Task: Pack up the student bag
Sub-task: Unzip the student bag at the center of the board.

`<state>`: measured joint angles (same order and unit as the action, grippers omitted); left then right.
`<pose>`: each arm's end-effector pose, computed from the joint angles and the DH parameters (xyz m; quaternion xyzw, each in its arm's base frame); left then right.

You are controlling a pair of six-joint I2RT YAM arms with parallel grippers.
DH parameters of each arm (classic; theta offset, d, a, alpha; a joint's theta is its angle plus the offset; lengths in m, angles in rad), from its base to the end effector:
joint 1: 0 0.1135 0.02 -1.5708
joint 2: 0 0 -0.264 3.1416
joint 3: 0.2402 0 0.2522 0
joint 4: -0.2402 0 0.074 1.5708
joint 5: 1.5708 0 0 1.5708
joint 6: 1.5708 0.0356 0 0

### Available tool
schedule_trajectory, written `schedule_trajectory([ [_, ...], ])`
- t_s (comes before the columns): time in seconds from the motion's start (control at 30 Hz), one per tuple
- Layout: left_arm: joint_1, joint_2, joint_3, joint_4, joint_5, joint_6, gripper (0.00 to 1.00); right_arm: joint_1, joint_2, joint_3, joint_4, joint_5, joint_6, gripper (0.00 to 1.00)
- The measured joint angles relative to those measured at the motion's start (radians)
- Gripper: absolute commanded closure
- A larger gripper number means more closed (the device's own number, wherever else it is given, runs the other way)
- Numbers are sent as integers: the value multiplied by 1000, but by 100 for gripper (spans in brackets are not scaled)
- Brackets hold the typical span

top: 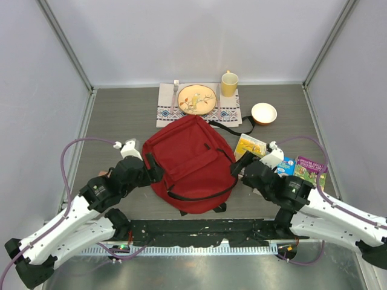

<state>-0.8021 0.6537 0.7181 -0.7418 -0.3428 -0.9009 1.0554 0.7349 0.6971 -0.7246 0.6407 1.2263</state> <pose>0.1023 -0.0886 0.2823 -0.1175 0.8839 -0.2189 0.3962 0.0902 0.1160 0.2704 0.1979 0.8589 0.2186 0.4188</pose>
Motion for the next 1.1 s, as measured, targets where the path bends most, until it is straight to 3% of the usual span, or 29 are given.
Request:
schedule_trajectory([
  [0.2, 0, -13, 0, 5, 22, -3, 20, -230, 78, -66, 37, -178, -154, 4],
  [0.33, 0, -22, 0, 5, 21, -9, 15, -336, 229, -93, 146, -313, -256, 5],
  [0.43, 0, -21, -1, 3, 16, -10, 12, -366, 327, -119, 251, -417, -322, 14],
  [0.47, 0, -21, -1, 3, 12, -10, 11, -367, 346, -122, 280, -447, -338, 25],
  [0.57, 0, -21, -1, 0, -2, -10, 10, -368, 409, -125, 399, -558, -374, 43],
  [0.7, 0, -18, -1, -5, -21, -10, 10, -367, 508, -123, 526, -658, -381, 54],
  [0.93, 0, 2, -1, -8, -37, -11, 10, -351, 660, -61, 665, -740, -365, 52],
  [1.1, 0, 14, -1, -6, -39, -13, 10, -348, 740, 42, 687, -757, -374, 34],
])
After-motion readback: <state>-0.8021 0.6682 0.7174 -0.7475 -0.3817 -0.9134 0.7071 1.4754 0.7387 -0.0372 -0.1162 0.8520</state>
